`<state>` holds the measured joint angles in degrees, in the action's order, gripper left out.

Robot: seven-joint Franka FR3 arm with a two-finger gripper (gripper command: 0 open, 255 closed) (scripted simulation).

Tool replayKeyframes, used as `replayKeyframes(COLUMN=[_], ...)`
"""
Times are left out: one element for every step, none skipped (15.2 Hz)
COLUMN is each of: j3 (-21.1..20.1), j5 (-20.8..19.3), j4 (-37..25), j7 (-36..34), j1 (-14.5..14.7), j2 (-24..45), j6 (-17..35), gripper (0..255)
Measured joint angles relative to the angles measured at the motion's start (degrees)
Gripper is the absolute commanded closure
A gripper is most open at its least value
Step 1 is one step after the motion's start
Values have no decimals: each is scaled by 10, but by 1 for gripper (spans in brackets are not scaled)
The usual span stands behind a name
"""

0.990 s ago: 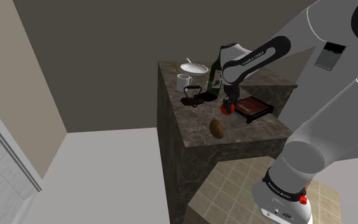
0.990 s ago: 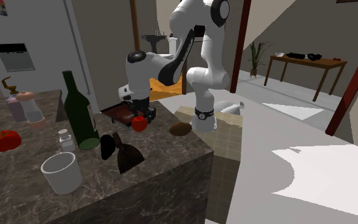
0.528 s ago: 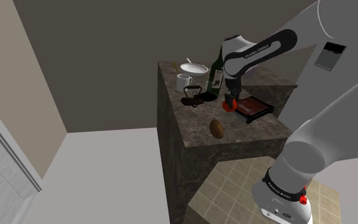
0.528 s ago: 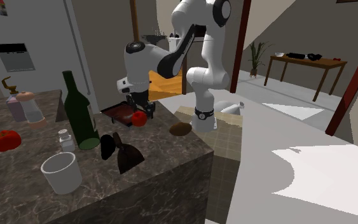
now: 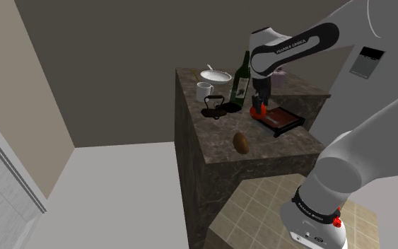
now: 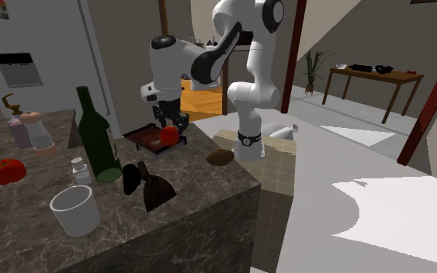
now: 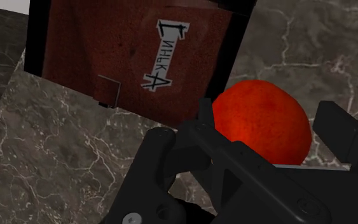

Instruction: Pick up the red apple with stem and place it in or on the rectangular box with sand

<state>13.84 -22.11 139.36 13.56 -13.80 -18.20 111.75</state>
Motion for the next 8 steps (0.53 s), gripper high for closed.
replayKeyframes(j3=[0,-2,-2,-3,-3,-4,-5,-6], j5=[1,2,3,3,4,5,5,6], j4=[-5,-11,-16,-20,-26,-31,-36,-42], j7=[2,4,7,8,11,13,15,17], j1=[0,1,0,1,1,1,1,1], j2=[-3,-6,-9,-13,-16,-17,-21,-24], j6=[-7,-16,-24,-32,-40,-46,-55,-64], gripper=[255,255,255,255,255,255,255,255])
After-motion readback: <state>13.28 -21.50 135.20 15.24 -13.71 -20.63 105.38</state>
